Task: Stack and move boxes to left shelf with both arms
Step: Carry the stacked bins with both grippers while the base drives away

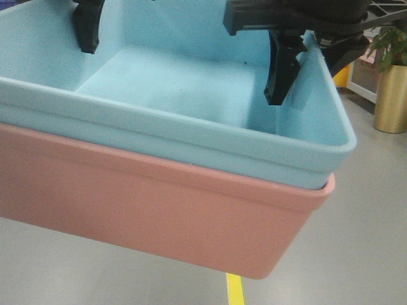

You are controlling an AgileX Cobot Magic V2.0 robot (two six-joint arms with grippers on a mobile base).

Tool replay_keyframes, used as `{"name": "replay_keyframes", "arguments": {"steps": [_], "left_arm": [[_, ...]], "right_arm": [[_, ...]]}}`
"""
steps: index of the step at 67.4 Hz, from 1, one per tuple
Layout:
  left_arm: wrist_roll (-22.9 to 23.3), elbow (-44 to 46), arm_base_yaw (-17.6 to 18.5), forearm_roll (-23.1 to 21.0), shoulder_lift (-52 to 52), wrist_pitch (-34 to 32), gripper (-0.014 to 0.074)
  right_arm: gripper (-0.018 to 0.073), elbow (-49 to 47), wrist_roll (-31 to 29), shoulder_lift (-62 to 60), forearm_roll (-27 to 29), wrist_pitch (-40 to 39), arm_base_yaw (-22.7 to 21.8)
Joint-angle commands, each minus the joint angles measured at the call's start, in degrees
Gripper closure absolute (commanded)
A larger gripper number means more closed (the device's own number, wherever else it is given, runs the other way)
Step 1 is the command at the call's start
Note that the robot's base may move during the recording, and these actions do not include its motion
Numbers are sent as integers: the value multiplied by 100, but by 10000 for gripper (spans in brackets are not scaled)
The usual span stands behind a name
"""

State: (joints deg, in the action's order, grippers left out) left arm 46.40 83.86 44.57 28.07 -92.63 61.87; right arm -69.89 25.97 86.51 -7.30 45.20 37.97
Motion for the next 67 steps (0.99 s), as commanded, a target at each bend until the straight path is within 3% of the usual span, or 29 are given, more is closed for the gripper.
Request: {"name": "replay_keyframes", "arguments": {"steps": [1, 67], "left_arm": [[69, 237, 246, -634, 240, -1260, 605], [69, 237, 246, -634, 240, -1260, 605]], "right_arm": [[503, -388, -157, -277, 574, -1510, 170], [503, -388, -157, -277, 574, -1510, 170]]}}
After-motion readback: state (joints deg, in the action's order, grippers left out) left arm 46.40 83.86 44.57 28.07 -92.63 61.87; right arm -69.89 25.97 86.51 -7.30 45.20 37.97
